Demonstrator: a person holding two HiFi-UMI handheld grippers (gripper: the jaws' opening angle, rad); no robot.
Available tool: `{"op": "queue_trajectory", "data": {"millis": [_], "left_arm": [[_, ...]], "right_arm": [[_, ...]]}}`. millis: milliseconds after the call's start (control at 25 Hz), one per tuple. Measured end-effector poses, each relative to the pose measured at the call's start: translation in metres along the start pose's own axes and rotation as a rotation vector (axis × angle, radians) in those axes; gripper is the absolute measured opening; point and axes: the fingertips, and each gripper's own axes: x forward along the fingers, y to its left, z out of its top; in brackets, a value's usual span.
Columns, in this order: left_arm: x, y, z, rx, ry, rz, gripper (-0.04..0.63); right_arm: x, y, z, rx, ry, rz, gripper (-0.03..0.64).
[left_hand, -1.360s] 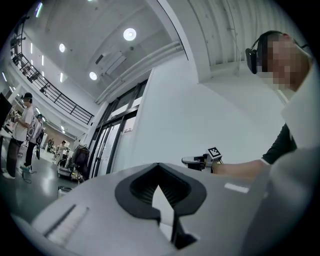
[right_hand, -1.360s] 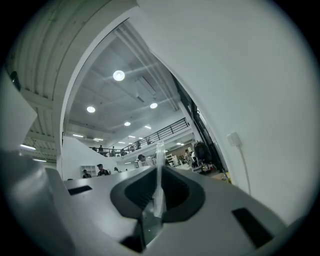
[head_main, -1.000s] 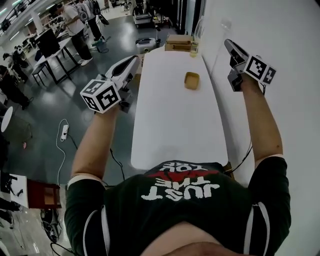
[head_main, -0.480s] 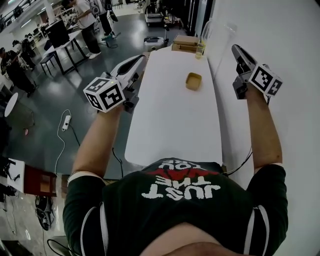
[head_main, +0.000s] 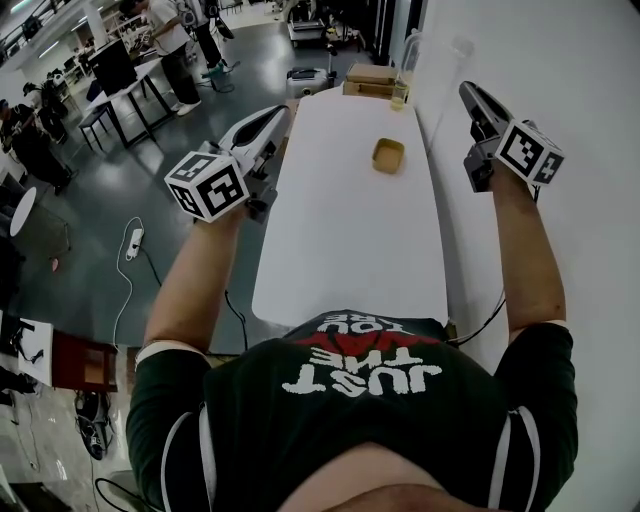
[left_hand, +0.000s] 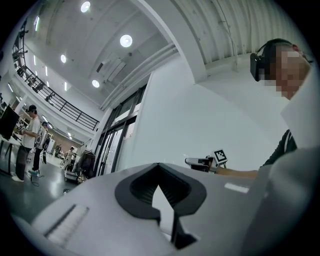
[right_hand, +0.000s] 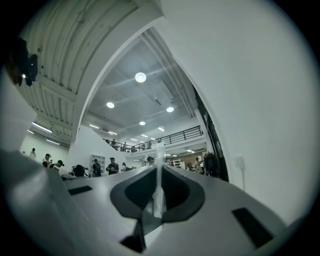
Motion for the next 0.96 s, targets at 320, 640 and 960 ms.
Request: {"op": "queue_trajectory", "data": {"millis": [320, 640, 960], "left_arm": [[0.0035, 0.0008, 0.0029, 0.006, -0.005, -0.009, 0.006], [0.0047, 0.0009, 0.0053, 0.007, -0.007, -0.019, 0.006], [0.0049, -0.0011, 0.0048, 0.007, -0.008, -0.019, 0.006]], "right_arm": [[0.0008, -0.0029, -0.001, -0.018, 0.006, -0.012, 0.03], [-0.0001, 0.0001, 0.0017, -0.031, 0.005, -0.015, 0.029], [-0.0016, -0.0002, 0.0003, -0.032, 0.005, -0.01, 0.029]]}}
